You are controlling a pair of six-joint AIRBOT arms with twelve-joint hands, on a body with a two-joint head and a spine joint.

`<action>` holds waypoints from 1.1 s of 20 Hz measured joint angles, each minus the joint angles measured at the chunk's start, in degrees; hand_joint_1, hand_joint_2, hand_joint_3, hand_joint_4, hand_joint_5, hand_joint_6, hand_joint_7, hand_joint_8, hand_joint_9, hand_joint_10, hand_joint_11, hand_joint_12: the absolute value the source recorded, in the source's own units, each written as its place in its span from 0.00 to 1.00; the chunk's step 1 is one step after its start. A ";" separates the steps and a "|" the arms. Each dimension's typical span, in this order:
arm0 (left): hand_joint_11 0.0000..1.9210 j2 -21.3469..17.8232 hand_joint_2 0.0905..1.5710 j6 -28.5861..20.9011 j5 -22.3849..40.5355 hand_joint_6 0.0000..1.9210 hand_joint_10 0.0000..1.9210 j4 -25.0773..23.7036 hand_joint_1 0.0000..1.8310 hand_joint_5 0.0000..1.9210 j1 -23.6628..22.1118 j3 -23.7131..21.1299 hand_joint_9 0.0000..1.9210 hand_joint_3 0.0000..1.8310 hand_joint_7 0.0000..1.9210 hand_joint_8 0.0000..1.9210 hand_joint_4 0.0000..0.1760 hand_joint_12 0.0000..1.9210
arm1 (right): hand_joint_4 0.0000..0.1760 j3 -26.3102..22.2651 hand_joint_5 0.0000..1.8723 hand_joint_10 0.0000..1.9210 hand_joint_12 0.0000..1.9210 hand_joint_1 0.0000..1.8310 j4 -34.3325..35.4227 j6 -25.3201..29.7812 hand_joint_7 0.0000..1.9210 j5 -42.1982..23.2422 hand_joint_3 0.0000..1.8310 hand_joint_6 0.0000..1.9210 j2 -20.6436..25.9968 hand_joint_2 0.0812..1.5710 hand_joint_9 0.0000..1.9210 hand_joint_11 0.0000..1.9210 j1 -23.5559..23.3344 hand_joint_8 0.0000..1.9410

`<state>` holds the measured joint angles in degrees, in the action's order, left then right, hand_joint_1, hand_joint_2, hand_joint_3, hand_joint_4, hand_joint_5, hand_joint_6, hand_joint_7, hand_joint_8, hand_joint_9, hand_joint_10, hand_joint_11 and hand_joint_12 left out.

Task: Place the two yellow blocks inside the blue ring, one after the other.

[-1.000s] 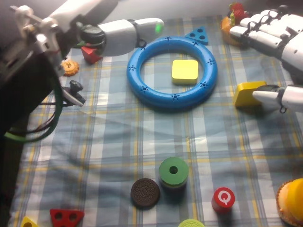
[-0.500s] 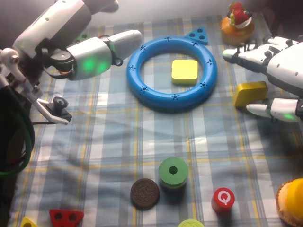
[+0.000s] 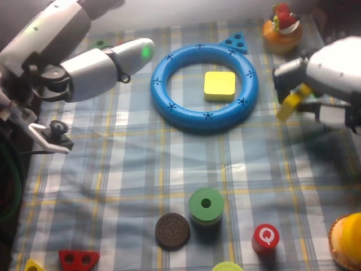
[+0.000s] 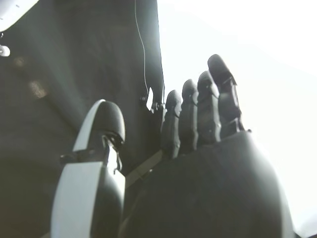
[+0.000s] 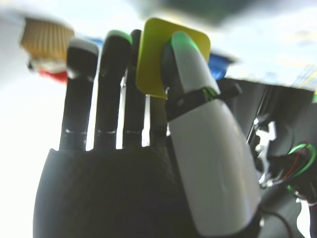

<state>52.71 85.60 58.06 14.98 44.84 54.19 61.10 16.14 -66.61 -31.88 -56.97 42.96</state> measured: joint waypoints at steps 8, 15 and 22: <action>0.00 -0.61 0.85 -2.14 3.61 0.00 0.00 2.56 0.34 0.10 4.81 -1.29 0.04 0.00 0.07 0.00 0.08 0.17 | 0.00 5.81 0.37 0.79 0.95 0.63 -5.90 0.44 0.39 4.55 0.00 0.67 -6.75 0.79 0.36 0.32 -10.19 0.79; 0.00 -0.59 0.86 -2.60 5.86 0.00 0.01 5.01 0.33 0.11 6.54 -1.27 0.06 0.00 0.10 0.00 0.04 0.42 | 0.00 14.78 0.38 0.69 0.89 0.63 -6.19 0.39 0.39 13.25 0.00 0.68 -16.24 0.79 0.37 0.33 -14.16 0.74; 0.00 -0.07 0.86 -2.80 5.81 0.00 0.01 4.90 0.30 0.11 6.54 -1.09 0.06 0.00 0.10 0.00 0.20 0.44 | 0.42 15.50 0.00 0.33 0.62 0.44 -5.27 0.35 0.06 15.80 0.00 0.01 -16.83 0.73 0.02 0.00 -14.23 0.03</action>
<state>52.64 82.81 63.88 19.88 51.37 53.10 76.60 10.87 -66.26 -16.08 -73.80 28.73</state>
